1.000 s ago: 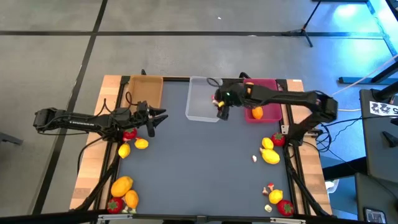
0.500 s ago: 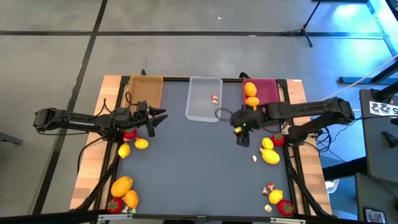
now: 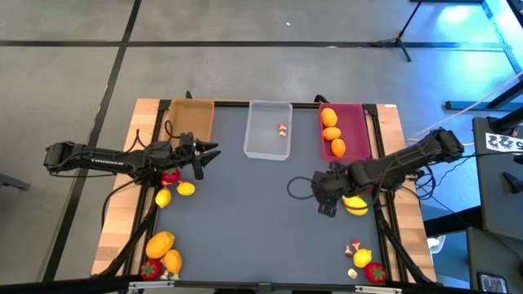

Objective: Sort produce into baskets
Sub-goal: Put the mushroom into the transparent bin

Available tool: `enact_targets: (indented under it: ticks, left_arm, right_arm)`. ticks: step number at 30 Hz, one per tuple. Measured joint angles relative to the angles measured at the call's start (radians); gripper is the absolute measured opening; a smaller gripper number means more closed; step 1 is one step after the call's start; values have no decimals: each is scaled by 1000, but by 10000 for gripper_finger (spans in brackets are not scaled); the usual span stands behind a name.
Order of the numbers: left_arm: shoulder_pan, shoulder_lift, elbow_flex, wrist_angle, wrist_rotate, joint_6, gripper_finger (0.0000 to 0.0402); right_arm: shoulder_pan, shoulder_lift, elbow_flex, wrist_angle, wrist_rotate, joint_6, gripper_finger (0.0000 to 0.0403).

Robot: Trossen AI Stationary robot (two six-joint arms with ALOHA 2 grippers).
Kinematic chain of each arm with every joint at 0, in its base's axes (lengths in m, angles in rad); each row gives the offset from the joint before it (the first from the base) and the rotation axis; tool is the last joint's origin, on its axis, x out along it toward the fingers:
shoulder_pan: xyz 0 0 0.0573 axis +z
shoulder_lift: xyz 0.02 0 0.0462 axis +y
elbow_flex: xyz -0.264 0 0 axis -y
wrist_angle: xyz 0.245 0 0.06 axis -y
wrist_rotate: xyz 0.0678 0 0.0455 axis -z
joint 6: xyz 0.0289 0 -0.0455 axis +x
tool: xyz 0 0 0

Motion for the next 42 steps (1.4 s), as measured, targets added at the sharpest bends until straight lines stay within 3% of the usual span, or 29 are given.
enact_targets:
  ticks: [10,15,29,42]
  left_arm:
    - [0,0,0,3,0,-1,166]
    - [0,0,0,4,0,-1,166]
    - [0,0,0,8,0,-2,166]
    - [1,0,0,11,-1,0,166]
  right_arm:
    - [43,0,-211,151,-178,340,221]
    - [42,0,-283,169,-193,437,221]
    - [40,16,-308,214,-198,450,218]
    - [40,133,-308,228,-281,363,95]
